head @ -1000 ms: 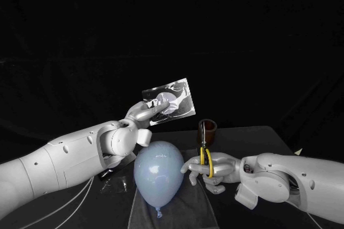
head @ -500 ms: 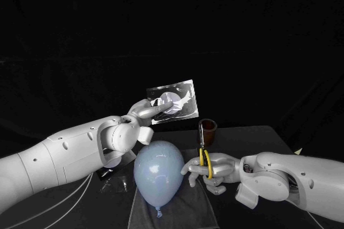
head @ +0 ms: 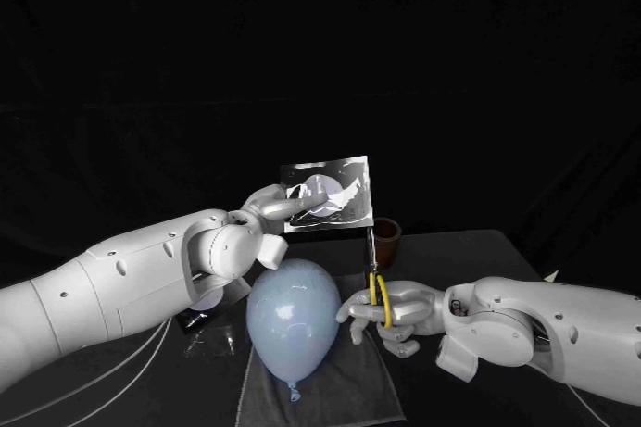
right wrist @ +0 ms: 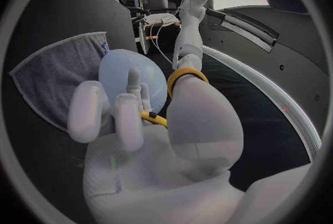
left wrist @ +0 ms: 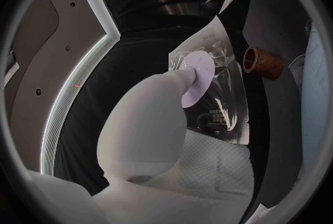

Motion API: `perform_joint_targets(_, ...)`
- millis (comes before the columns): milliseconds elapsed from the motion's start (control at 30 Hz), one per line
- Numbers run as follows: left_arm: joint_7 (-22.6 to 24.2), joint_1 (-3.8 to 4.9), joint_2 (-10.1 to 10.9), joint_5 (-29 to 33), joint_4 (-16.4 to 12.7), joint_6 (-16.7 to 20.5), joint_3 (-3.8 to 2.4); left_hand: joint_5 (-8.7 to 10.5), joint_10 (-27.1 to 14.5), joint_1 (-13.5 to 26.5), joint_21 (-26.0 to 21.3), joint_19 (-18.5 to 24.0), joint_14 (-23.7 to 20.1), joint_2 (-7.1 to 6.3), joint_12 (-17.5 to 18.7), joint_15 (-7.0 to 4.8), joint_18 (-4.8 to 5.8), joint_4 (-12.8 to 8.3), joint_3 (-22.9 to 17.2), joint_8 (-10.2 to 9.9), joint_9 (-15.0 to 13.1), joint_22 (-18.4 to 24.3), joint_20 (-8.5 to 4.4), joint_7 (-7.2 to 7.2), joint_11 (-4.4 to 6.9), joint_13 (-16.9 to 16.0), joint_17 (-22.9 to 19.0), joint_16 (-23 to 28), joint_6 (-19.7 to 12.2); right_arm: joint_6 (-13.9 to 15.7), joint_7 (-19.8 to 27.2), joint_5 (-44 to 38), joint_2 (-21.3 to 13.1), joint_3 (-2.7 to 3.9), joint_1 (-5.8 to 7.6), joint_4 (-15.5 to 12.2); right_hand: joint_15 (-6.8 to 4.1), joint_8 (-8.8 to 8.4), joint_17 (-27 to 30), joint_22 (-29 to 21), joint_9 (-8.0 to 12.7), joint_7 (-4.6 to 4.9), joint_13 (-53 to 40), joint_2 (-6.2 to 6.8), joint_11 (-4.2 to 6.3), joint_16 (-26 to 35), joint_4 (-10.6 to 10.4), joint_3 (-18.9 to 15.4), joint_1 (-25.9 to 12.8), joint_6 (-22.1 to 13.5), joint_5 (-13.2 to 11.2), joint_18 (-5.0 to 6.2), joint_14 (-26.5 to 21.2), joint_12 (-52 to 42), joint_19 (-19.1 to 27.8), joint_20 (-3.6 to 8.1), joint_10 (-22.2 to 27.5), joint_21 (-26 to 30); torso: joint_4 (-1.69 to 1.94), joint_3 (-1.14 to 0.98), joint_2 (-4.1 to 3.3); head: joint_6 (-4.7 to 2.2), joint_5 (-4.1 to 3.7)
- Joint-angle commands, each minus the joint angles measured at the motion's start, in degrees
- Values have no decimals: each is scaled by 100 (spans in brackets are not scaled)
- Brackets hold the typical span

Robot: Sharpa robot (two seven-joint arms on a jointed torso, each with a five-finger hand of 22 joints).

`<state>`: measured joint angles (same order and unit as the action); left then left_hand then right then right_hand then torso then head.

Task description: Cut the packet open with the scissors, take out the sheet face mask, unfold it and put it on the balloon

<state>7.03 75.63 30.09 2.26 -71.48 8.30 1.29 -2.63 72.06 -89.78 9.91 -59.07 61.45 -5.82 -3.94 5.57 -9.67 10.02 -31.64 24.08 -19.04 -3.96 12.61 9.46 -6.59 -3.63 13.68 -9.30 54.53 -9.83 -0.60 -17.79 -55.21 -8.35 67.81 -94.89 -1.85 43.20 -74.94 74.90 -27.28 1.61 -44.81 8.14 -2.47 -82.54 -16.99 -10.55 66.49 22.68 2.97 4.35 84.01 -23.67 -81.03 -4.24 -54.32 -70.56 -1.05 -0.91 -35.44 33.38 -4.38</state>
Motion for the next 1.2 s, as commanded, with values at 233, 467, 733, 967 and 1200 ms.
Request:
perform_joint_targets(233,-146,21,14,-92,-59,-128,-9,-19,41,51,18,-7,54,35,28,-4,-85,-37,-65,15,-119,-7,-4,13,15,-3,12,26,29,-102,-18,-29,0,6,14,34,62,101,-215,329,-32,70,26,-40,-31,29,5,51,-20,-2410,-10,1,113,41,7,-40,-15,-28,2,1,1,14,-29)
perform_joint_targets(467,-149,21,24,-87,-80,-181,-9,-19,44,58,19,-8,56,34,27,-4,-85,-42,-71,15,-120,-7,-4,14,15,-3,14,26,30,-126,-31,-29,2,6,17,55,65,142,-204,340,-37,85,41,-57,-34,35,6,55,-24,-2391,-11,-2,108,46,2,-44,-19,-45,8,7,-1,19,-27)
perform_joint_targets(733,-108,21,37,-83,-91,-177,-8,-20,46,66,20,-9,59,32,27,-4,-85,-47,-76,16,-122,-8,-4,15,14,-3,15,26,32,-163,-58,-29,6,6,18,72,69,183,-167,337,-44,85,54,-77,-37,59,8,61,-23,-2376,-12,0,92,51,9,-48,-19,-38,7,6,1,15,-20)
perform_joint_targets(967,-37,24,22,-81,-40,-116,-9,-20,48,72,21,-9,60,30,26,-5,-85,-54,-83,18,-123,-9,-4,16,14,-3,17,27,33,-215,-67,-24,5,5,18,64,72,239,-158,343,-56,89,68,-97,-39,64,10,65,-21,-2351,-12,0,87,55,9,-52,-21,-45,2,8,-1,-4,-13)
perform_joint_targets(1200,43,73,10,-86,17,-32,-12,-19,52,80,22,-7,64,26,25,-6,-85,-65,-93,20,-125,-9,-4,16,15,-4,19,27,37,-248,-82,-23,-3,5,17,52,75,333,-143,367,-66,54,93,-121,-42,70,13,65,-13,-2290,-13,-6,82,57,0,-58,-33,-80,-1,4,1,-14,-19)
